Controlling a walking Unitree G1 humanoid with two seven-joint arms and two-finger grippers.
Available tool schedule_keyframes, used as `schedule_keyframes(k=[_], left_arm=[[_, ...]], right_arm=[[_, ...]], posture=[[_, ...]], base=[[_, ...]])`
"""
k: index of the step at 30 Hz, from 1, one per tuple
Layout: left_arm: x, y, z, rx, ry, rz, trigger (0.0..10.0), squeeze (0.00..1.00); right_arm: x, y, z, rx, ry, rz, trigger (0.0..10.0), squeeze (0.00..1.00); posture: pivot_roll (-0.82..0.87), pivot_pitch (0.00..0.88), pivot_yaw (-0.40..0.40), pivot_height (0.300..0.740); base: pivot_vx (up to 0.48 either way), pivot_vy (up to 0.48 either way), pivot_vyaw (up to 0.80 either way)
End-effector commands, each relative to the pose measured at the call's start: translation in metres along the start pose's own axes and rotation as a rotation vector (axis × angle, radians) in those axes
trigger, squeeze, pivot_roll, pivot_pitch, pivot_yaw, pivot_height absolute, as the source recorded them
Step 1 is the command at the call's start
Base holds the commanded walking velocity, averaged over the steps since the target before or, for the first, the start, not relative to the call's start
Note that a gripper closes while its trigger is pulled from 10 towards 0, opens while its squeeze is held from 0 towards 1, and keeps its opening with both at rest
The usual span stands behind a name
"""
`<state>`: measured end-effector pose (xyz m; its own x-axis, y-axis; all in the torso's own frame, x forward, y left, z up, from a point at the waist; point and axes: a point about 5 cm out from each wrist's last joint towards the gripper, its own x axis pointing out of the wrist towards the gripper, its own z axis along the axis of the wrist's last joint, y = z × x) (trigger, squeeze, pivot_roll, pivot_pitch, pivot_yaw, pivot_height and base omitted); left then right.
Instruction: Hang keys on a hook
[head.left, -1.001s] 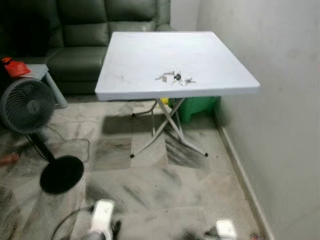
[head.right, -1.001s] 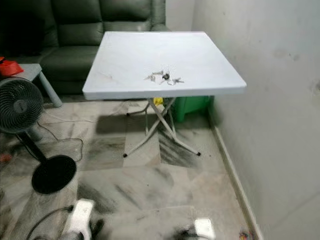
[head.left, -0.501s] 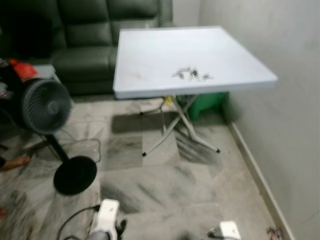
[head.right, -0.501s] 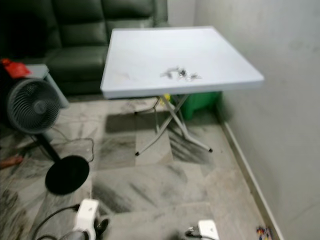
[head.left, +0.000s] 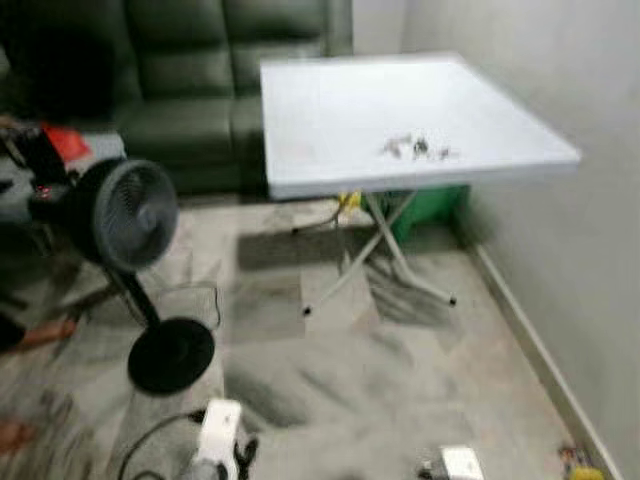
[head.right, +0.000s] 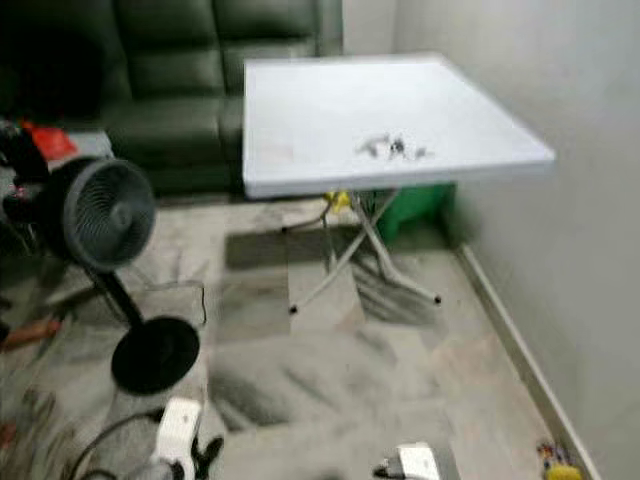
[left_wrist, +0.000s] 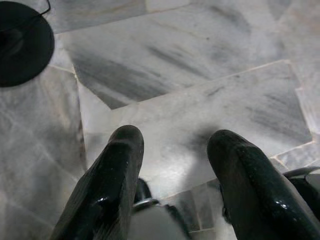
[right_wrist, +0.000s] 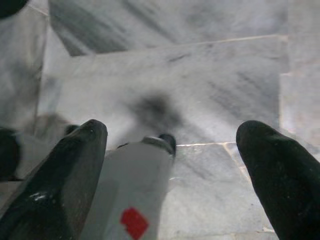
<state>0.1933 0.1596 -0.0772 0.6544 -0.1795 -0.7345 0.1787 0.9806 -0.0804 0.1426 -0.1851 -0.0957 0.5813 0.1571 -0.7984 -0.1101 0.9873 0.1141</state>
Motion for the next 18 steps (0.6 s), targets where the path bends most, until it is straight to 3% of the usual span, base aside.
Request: schedule_keyframes(k=[1, 8, 13, 17, 18], left_arm=[[-0.002, 0.011, 0.002, 0.008, -0.014, 0.024, 10.0, 0.0], [0.0, 0.015, 0.029, -0.017, -0.15, 0.009, 10.0, 0.0], [0.0, 0.019, 0.074, -0.043, -0.368, -0.022, 10.0, 0.0], [-0.004, 0.016, 0.115, -0.041, -0.562, -0.05, 10.0, 0.0], [-0.004, 0.016, 0.115, -0.041, -0.562, -0.05, 10.0, 0.0]], right_arm=[[0.005, 0.006, 0.016, -0.015, -0.063, 0.022, 10.0, 0.0], [0.008, 0.003, 0.056, -0.041, -0.24, 0.035, 10.0, 0.0], [0.005, 0.002, 0.115, -0.076, -0.507, 0.062, 10.0, 0.0], [-0.002, 0.004, 0.157, -0.123, -0.673, 0.052, 10.0, 0.0], [-0.002, 0.004, 0.157, -0.123, -0.673, 0.052, 10.0, 0.0]], posture=[[-0.11, 0.0, -0.014, 0.74], [-0.12, 0.0, -0.009, 0.74], [-0.12, 0.0, -0.005, 0.74], [-0.13, 0.0, -0.002, 0.74], [-0.13, 0.0, -0.002, 0.74]], base=[[0.0, 0.0, 0.0], [0.0, 0.0, 0.0], [0.0, 0.0, 0.0], [0.0, 0.0, 0.0], [0.0, 0.0, 0.0]])
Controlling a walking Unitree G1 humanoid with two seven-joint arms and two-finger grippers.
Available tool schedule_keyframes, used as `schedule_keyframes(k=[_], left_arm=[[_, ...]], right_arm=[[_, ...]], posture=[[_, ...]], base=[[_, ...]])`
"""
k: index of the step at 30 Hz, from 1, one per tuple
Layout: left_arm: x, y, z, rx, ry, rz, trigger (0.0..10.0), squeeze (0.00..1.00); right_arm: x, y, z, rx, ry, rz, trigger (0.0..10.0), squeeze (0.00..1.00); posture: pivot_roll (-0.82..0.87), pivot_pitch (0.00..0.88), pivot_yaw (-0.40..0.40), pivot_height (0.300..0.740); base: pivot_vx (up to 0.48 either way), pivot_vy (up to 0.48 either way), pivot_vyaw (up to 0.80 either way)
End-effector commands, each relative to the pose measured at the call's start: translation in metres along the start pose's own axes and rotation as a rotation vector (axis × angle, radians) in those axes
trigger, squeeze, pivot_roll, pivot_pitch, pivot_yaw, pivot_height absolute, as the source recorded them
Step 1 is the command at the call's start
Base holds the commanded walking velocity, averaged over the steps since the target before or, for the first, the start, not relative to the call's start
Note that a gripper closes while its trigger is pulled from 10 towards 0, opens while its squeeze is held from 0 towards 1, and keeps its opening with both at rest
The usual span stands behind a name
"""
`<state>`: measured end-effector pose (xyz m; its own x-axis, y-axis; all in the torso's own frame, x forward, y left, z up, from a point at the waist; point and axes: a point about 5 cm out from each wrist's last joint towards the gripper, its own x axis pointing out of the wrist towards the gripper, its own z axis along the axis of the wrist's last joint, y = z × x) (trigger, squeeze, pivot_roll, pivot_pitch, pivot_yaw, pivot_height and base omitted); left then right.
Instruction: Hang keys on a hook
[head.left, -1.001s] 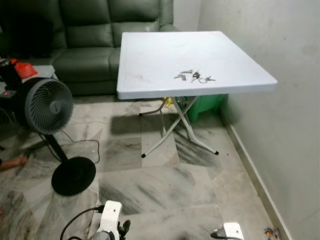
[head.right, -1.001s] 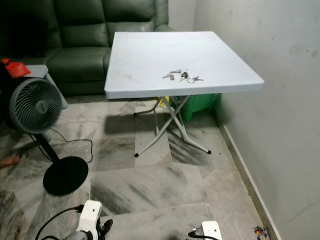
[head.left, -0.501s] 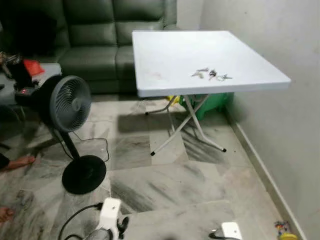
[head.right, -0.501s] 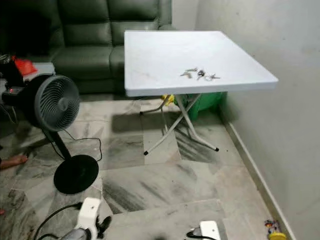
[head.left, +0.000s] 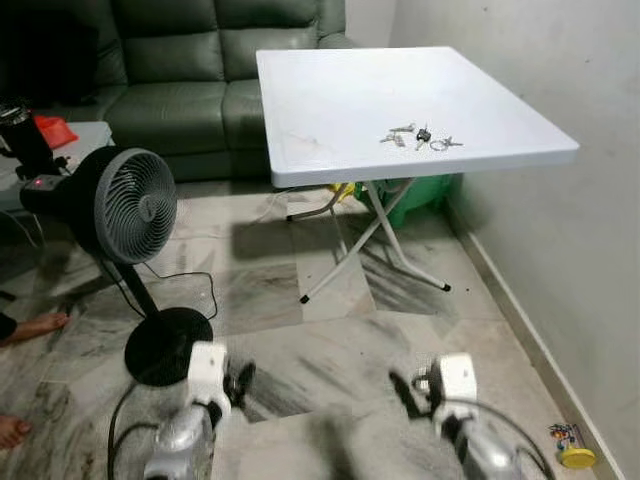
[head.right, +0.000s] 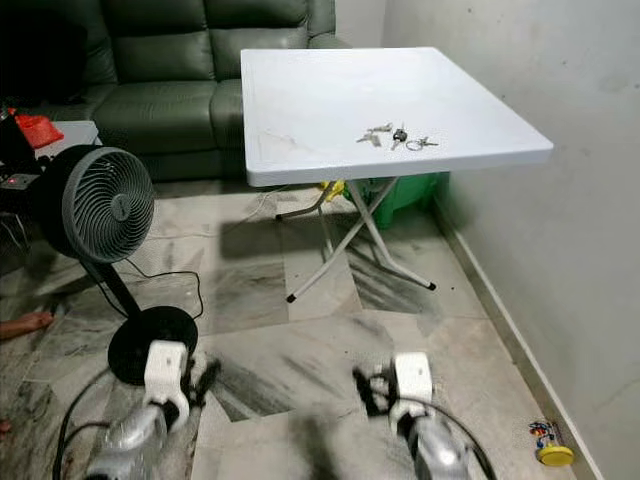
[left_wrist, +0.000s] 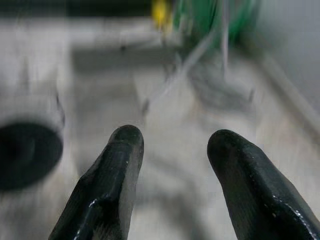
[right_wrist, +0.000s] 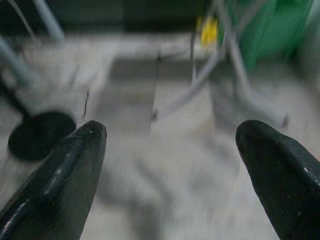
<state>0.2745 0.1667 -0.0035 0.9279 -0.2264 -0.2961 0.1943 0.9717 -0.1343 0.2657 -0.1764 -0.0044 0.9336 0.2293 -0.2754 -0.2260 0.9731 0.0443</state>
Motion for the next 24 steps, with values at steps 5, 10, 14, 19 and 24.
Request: schedule_keyframes(k=[5, 10, 14, 19, 24], left_arm=[[0.008, -0.009, 0.041, -0.039, -0.227, -0.053, 10.0, 0.0], [0.004, -0.016, 0.062, -0.046, -0.326, -0.104, 10.0, 0.0], [0.003, -0.022, 0.083, -0.091, -0.379, -0.128, 10.0, 0.0], [0.004, -0.026, 0.089, -0.108, -0.382, -0.151, 10.0, 0.0], [0.003, -0.026, 0.095, -0.103, -0.376, -0.152, 10.0, 0.0]], right_arm=[[0.01, 0.007, 0.045, -0.083, -0.23, 0.011, 10.0, 0.0], [0.007, 0.021, 0.068, -0.113, -0.337, 0.037, 10.0, 0.0], [0.003, 0.033, 0.086, -0.057, -0.412, 0.082, 10.0, 0.0], [0.005, 0.038, 0.094, -0.059, -0.424, 0.086, 10.0, 0.0], [0.002, 0.036, 0.09, -0.086, -0.378, 0.115, 10.0, 0.0]], posture=[[-0.12, 0.0, -0.001, 0.74], [-0.13, 0.0, 0.004, 0.74], [-0.12, 0.0, 0.003, 0.74], [-0.12, 0.0, 0.002, 0.74], [-0.11, 0.0, -0.002, 0.74]], base=[[0.0, 0.0, 0.0], [0.0, 0.0, 0.0], [0.0, 0.0, 0.0], [0.0, 0.0, 0.0], [0.0, 0.0, 0.0]])
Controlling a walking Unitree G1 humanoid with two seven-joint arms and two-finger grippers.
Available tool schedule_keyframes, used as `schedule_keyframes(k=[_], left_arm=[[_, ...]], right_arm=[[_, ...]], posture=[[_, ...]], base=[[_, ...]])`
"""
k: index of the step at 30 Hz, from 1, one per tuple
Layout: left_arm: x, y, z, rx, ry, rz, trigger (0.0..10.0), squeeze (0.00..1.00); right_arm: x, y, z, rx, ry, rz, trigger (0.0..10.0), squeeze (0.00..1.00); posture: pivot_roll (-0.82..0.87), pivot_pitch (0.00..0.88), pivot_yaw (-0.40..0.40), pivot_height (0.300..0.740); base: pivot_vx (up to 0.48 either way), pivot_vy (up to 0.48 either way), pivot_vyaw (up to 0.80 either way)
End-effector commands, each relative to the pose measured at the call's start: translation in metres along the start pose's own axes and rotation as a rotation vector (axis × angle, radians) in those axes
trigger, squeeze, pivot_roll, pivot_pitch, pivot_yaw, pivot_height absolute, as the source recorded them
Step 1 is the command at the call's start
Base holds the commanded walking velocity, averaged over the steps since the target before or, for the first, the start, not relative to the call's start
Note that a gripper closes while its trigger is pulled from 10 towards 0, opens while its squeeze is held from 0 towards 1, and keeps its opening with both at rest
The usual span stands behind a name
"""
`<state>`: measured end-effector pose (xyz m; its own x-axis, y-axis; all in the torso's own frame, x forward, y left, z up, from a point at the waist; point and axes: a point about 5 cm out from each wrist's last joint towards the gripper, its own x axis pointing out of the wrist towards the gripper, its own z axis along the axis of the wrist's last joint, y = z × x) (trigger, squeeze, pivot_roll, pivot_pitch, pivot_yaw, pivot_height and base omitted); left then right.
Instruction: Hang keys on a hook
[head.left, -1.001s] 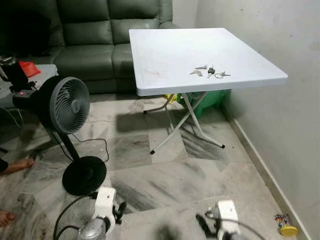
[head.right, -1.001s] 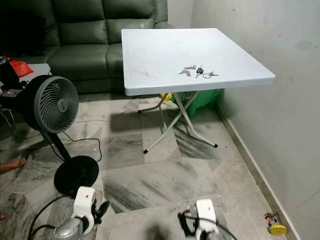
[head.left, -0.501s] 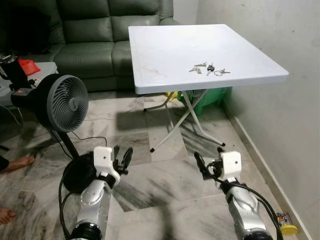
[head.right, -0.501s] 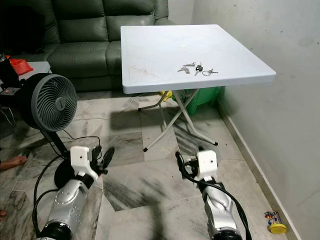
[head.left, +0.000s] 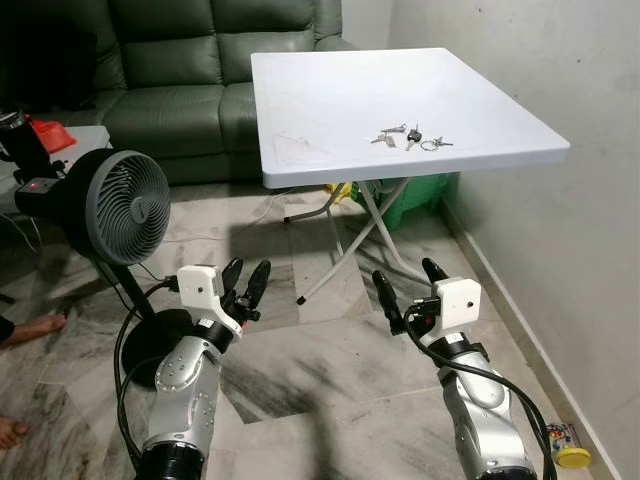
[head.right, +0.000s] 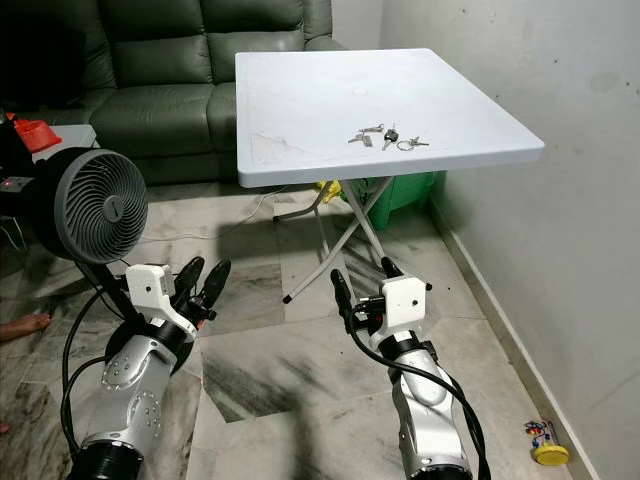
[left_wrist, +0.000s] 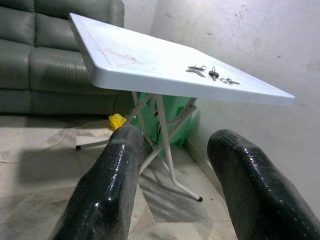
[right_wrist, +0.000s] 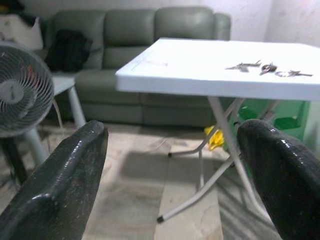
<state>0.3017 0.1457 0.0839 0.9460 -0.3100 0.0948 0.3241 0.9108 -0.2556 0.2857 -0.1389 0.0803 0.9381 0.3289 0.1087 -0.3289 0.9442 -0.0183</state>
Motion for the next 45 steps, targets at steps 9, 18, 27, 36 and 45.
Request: schedule_keyframes(k=[9, 18, 27, 36, 45], left_arm=[[0.0039, 0.0004, 0.0104, 0.024, -0.009, -0.002, 10.0, 0.0], [0.0057, -0.0012, 0.0124, 0.057, 0.0, -0.012, 10.0, 0.0], [0.0067, -0.0029, 0.0127, 0.063, 0.003, -0.022, 10.0, 0.0], [0.0075, -0.0054, 0.0131, 0.06, -0.001, -0.026, 10.0, 0.0], [0.0064, -0.0065, 0.0121, 0.067, 0.004, -0.028, 10.0, 0.0]], right_arm=[[0.0007, -0.0012, 0.0045, -0.011, 0.016, 0.022, 10.0, 0.0], [-0.0009, -0.0001, 0.004, -0.015, 0.028, 0.042, 10.0, 0.0], [-0.0025, -0.0015, 0.0048, -0.019, 0.025, 0.042, 10.0, 0.0], [-0.0077, -0.0009, 0.0027, -0.014, 0.031, 0.039, 10.0, 0.0], [-0.0065, -0.0014, 0.0041, -0.016, 0.029, 0.046, 10.0, 0.0]], posture=[[-0.11, 0.0, -0.006, 0.74], [-0.11, 0.0, -0.008, 0.74], [-0.11, 0.0, -0.008, 0.74], [-0.1, 0.0, -0.01, 0.74], [-0.1, 0.0, -0.014, 0.74]], base=[[0.181, 0.0, 0.0], [0.307, 0.0, 0.0], [0.352, 0.0, 0.0], [0.355, 0.0, 0.0], [0.351, 0.0, 0.0]])
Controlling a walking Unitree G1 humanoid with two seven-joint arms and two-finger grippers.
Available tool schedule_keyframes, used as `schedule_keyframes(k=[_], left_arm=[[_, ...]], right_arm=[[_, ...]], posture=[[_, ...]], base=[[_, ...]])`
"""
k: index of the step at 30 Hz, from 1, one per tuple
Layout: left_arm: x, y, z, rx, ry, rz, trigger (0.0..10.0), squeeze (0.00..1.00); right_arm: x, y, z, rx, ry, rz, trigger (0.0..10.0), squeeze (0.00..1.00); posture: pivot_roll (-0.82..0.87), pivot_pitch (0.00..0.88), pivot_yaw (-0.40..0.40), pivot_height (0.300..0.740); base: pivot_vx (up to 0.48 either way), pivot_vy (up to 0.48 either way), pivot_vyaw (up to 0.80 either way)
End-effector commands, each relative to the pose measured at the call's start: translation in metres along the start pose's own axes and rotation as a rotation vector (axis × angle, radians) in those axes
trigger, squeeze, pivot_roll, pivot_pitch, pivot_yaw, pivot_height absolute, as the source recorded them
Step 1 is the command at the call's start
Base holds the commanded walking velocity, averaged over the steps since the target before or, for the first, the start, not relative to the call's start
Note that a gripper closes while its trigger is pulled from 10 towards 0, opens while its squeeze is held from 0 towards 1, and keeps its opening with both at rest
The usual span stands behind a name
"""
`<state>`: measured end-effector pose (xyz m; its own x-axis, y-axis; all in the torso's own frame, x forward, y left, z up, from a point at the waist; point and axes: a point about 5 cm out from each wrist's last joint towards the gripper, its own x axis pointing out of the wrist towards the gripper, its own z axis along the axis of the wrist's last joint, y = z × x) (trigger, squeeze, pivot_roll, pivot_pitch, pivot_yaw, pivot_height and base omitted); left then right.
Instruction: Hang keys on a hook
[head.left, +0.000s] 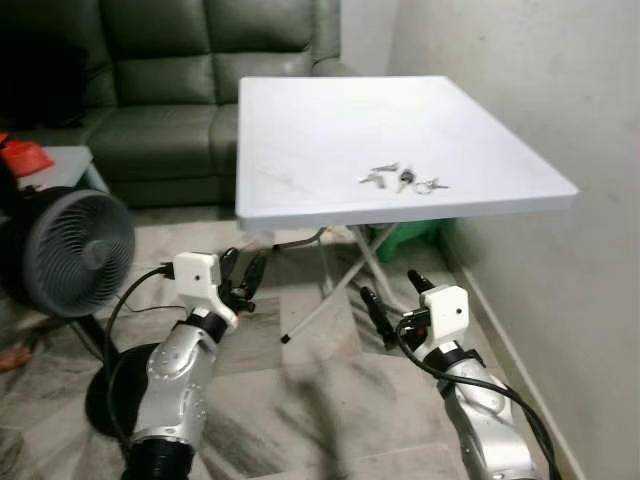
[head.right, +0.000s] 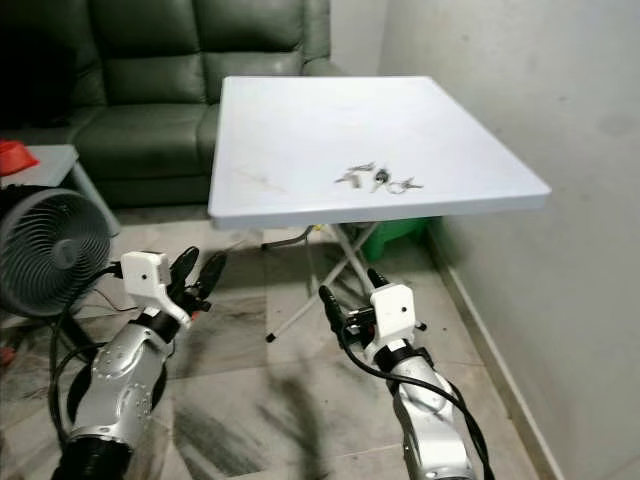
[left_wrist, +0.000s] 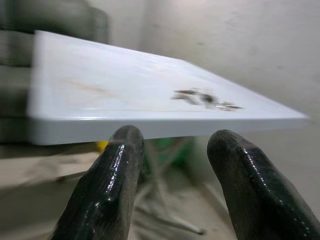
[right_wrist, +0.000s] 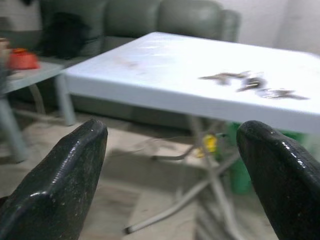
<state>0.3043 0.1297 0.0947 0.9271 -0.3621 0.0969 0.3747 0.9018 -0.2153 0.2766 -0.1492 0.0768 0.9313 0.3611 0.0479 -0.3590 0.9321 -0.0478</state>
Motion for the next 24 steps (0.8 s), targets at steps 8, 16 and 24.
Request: schedule_keyframes(k=[8, 16, 24], left_arm=[[-0.0046, 0.0092, 0.0048, 0.034, -0.003, 0.028, 10.0, 0.0], [-0.006, 0.0083, 0.0042, 0.036, 0.0, 0.028, 10.0, 0.0], [-0.007, 0.009, 0.004, 0.04, 0.003, 0.034, 10.0, 0.0]], right_arm=[[0.0057, 0.0095, 0.009, -0.035, -0.036, 0.061, 10.0, 0.0], [0.006, 0.0106, 0.009, 0.015, -0.04, 0.065, 10.0, 0.0], [0.0071, 0.008, 0.0098, 0.0, -0.035, 0.059, 10.0, 0.0]], posture=[[-0.09, 0.0, -0.021, 0.74], [-0.09, 0.0, -0.025, 0.74], [-0.08, 0.0, -0.027, 0.74]], base=[[0.351, 0.061, 0.15], [0.357, 0.254, 0.5], [0.356, 0.262, 0.0]])
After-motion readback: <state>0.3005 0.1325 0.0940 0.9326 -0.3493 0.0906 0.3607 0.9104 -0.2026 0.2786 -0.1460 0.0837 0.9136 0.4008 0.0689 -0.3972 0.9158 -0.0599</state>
